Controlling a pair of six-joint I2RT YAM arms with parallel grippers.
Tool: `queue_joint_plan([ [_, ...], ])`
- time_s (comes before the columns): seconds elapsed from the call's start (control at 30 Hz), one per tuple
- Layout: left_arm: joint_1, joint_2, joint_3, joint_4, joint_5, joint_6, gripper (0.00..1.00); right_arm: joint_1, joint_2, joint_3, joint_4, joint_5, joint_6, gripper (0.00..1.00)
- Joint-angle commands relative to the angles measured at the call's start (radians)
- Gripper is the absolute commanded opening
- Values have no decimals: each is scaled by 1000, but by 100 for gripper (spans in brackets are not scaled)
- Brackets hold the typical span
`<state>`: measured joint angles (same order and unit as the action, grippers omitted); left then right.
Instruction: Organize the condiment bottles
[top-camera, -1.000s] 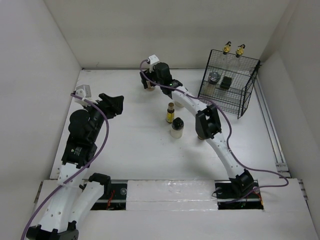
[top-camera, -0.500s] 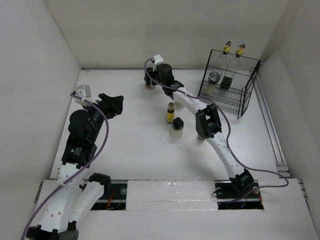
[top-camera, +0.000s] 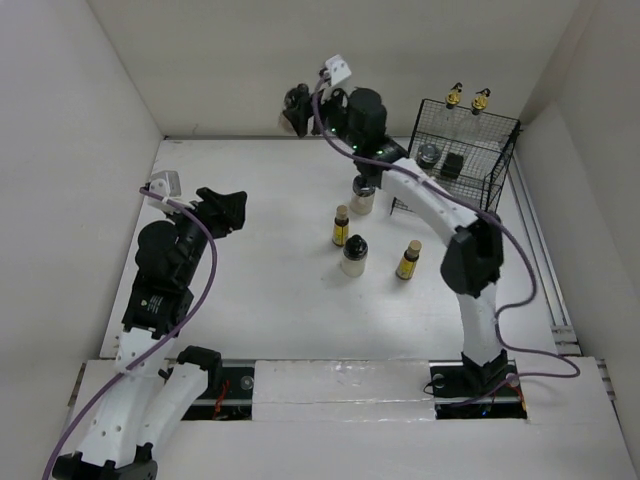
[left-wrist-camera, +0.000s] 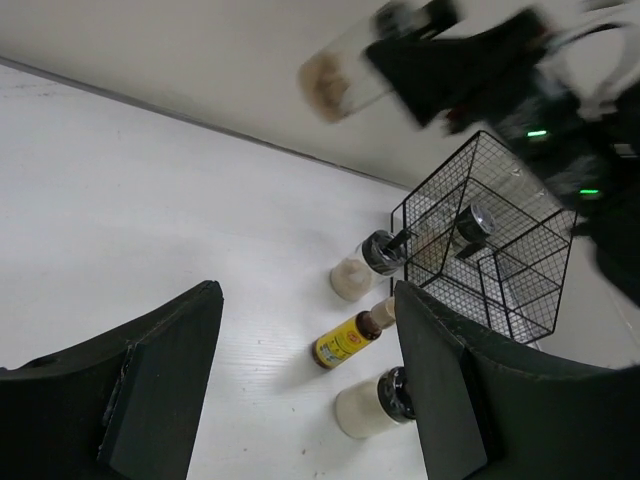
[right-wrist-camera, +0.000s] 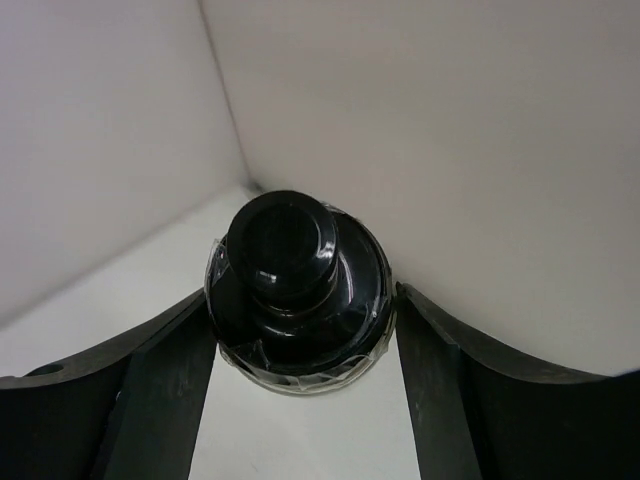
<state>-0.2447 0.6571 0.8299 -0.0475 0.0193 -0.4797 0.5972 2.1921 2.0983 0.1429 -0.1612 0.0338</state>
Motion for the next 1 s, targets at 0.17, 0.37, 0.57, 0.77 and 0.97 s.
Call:
queue_joint_plan([
  [0.17, 5, -36, -3, 55, 24, 13, 65, -85, -538, -557, 326, 12, -40, 56],
  [0.37, 5, -36, -3, 55, 24, 13, 65, -326, -877, -931, 339, 95, 38, 56],
  [0.57, 5, -25, -3, 55, 36, 4, 65, -548, -1014, -1083, 305, 74, 67, 56],
  [0.77, 5, -14, -3, 64, 47, 4, 65, -686, -915, -1025, 268, 43, 48, 58],
  [0.97, 5, -13, -3, 55, 45, 4, 65, -717, -764, -946, 284, -27, 57, 58],
])
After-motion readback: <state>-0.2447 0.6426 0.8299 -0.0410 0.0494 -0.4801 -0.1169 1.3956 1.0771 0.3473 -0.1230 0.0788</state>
